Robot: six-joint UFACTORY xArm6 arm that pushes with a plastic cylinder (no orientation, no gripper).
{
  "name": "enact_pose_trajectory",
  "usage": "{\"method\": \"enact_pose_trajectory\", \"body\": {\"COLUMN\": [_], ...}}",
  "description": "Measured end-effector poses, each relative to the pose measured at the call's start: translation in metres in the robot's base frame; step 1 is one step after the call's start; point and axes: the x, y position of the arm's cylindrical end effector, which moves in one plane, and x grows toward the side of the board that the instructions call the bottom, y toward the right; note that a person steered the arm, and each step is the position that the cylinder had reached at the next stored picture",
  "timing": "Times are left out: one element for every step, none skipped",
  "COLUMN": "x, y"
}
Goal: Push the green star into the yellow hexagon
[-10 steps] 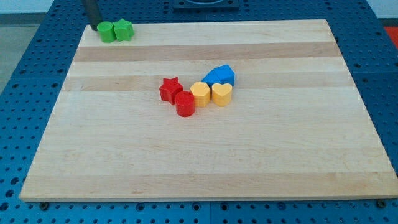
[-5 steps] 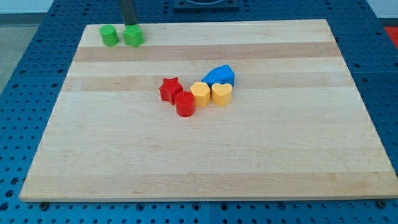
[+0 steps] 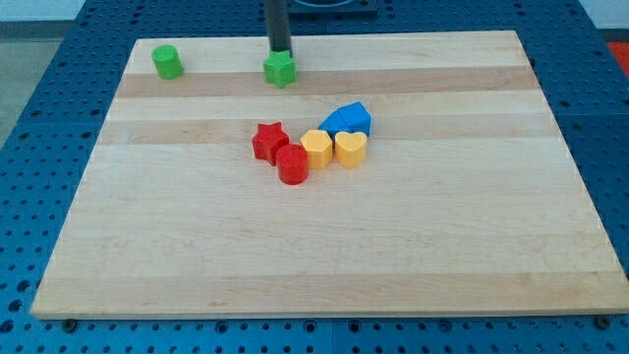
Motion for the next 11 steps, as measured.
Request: {"method": "enact_pose_trajectory", "body": {"x": [0.003, 0.008, 0.008, 0.022, 0.038, 0.039, 0.039, 0.041, 0.044, 0.046, 0.071], "y": [0.014, -0.016, -0.057, -0.059, -0.036, 0.000, 0.035, 0.054, 0.050, 0.018, 0.014]}}
